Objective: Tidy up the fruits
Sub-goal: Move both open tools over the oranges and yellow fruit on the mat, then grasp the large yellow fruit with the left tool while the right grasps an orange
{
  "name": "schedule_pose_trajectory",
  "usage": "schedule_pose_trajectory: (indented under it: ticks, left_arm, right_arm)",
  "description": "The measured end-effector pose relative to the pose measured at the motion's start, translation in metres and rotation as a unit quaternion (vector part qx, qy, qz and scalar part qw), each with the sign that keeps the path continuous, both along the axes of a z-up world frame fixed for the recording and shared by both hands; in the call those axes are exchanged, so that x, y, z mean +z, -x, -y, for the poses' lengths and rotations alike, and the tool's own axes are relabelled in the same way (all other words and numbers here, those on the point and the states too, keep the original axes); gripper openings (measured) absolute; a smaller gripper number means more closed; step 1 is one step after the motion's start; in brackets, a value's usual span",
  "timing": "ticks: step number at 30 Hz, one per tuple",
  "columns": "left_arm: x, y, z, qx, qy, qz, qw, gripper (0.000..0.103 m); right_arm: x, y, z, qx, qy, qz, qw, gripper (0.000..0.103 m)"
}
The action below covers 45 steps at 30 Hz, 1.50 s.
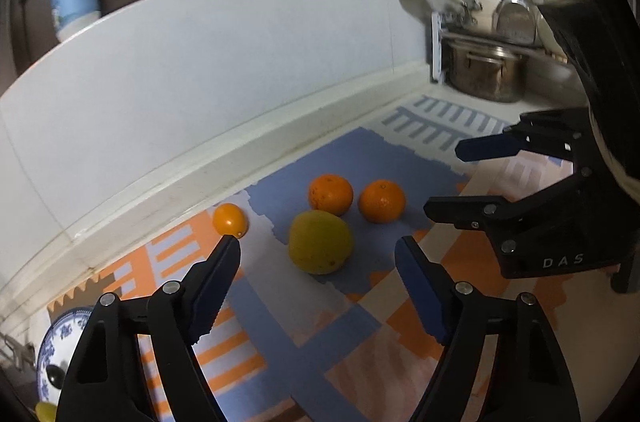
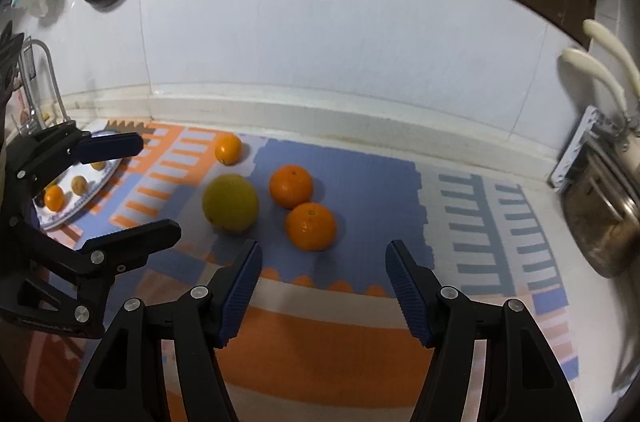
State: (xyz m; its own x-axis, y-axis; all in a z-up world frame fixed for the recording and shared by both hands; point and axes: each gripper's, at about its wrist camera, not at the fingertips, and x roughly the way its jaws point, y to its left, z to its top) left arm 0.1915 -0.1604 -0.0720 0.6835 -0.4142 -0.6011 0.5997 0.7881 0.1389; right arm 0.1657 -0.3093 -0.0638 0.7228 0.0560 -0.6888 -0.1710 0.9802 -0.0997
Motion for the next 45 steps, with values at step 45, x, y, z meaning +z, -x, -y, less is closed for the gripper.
schedule_pose_trajectory:
  ticks: [45]
  left_arm:
    - [0.014,-0.008,-0.028,0.052,0.039,-0.053,0.9965,0.050]
  right_arm:
    - [-0.006,-0.020,-0.019,0.033,-0.075,-0.028,0.996,0.041]
